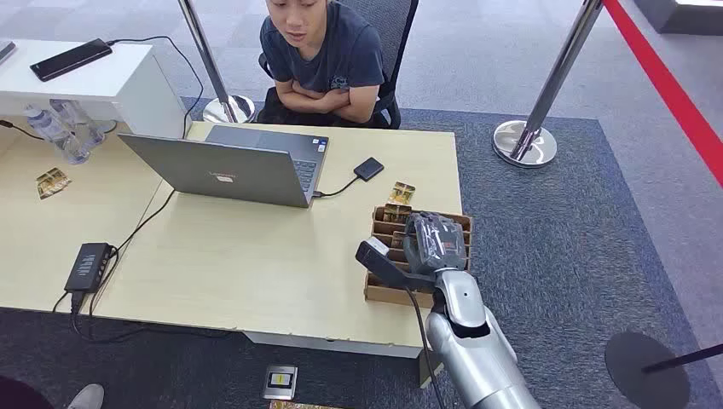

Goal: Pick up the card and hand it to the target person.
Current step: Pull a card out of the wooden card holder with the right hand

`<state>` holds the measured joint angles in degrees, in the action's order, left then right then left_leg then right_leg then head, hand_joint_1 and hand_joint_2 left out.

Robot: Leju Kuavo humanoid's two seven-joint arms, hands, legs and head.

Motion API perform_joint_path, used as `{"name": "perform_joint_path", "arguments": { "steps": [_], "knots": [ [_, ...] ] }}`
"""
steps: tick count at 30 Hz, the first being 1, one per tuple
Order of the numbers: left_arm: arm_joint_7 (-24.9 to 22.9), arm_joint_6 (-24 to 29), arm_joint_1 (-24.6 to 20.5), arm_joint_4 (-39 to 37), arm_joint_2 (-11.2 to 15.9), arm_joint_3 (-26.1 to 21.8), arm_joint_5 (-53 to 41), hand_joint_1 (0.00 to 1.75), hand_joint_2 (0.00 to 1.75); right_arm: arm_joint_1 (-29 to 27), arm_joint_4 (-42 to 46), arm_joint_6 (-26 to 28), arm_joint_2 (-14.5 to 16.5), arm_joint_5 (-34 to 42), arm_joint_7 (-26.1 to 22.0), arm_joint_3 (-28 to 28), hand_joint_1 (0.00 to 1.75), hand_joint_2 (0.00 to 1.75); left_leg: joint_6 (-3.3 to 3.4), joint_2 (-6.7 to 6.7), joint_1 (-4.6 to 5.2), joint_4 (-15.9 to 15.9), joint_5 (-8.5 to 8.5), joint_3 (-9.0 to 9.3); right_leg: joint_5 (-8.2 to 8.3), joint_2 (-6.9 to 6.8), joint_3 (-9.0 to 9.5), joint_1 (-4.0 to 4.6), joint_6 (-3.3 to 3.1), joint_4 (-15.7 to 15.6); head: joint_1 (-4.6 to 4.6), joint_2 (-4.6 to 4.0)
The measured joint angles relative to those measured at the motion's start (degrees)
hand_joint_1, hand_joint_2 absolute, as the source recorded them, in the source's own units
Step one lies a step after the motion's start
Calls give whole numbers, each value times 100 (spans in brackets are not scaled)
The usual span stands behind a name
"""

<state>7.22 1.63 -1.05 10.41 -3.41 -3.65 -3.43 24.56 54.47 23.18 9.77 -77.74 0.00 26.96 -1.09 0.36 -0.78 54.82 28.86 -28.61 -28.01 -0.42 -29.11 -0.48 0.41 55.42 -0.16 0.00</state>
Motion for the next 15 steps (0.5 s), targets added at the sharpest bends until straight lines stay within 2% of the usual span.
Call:
{"name": "perform_joint_path", "arguments": {
  "steps": [3,15],
  "knots": [
    [-4,-1,-1,1,-1,0,0,0,0,-9,14,-27,4,-3,-1,-1,175,175,0,0,0,0,0,0,0,0,0,0,0,0,0,0],
    [-11,-43,0,-1,-21,0,-2,0,0,-223,397,-90,-25,-79,-132,-1,175,175,0,0,0,0,0,1,0,0,1,0,0,0,0,0]
  ]
}}
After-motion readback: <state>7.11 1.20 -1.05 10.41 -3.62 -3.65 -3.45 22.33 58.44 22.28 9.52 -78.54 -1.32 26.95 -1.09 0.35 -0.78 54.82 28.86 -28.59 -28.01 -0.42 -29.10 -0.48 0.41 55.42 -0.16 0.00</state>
